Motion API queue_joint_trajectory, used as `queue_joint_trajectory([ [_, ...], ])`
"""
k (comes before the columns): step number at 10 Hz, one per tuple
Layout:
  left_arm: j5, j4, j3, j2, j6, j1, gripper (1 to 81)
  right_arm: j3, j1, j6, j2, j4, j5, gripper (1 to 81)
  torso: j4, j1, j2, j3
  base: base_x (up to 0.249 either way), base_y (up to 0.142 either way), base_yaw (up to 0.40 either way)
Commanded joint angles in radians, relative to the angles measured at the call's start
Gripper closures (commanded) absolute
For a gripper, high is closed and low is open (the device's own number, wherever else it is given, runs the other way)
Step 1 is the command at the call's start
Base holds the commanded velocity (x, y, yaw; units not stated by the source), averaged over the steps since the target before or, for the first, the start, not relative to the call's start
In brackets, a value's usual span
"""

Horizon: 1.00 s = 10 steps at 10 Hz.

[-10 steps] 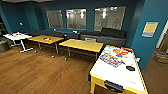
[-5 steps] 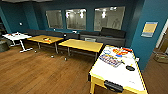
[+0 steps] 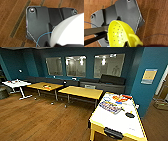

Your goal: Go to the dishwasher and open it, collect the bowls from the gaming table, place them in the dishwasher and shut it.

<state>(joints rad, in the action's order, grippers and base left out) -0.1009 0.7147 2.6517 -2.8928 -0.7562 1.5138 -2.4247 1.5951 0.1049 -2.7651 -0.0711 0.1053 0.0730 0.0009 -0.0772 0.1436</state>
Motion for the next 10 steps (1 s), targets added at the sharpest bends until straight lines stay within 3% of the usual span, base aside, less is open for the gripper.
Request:
queue_joint_trajectory([
  [1, 0.03, 0.005, 0.002, 0.001, 0.006, -0.036, 81.1, 0.006, -0.031, -0.001, 0.02, 0.01, -0.065, 81.1, 0.0, 0.0, 0.0, 0.0, 0.0, 0.0, -0.4],
  [9, 0.029, 0.008, 0.002, -0.005, 0.012, -0.024, 81.1, -0.003, -0.026, -0.001, 0.006, 0.004, -0.067, 81.1, 0.0, 0.0, 0.0, 0.0, 0.0, 0.0, -0.4],
  [10, 0.027, 0.025, 0.002, -0.008, 0.012, -0.02, 81.1, -0.005, -0.026, -0.001, 0.006, 0.007, -0.065, 81.1, 0.0, 0.0, 0.0, 0.0, 0.0, 0.0, -0.4],
])
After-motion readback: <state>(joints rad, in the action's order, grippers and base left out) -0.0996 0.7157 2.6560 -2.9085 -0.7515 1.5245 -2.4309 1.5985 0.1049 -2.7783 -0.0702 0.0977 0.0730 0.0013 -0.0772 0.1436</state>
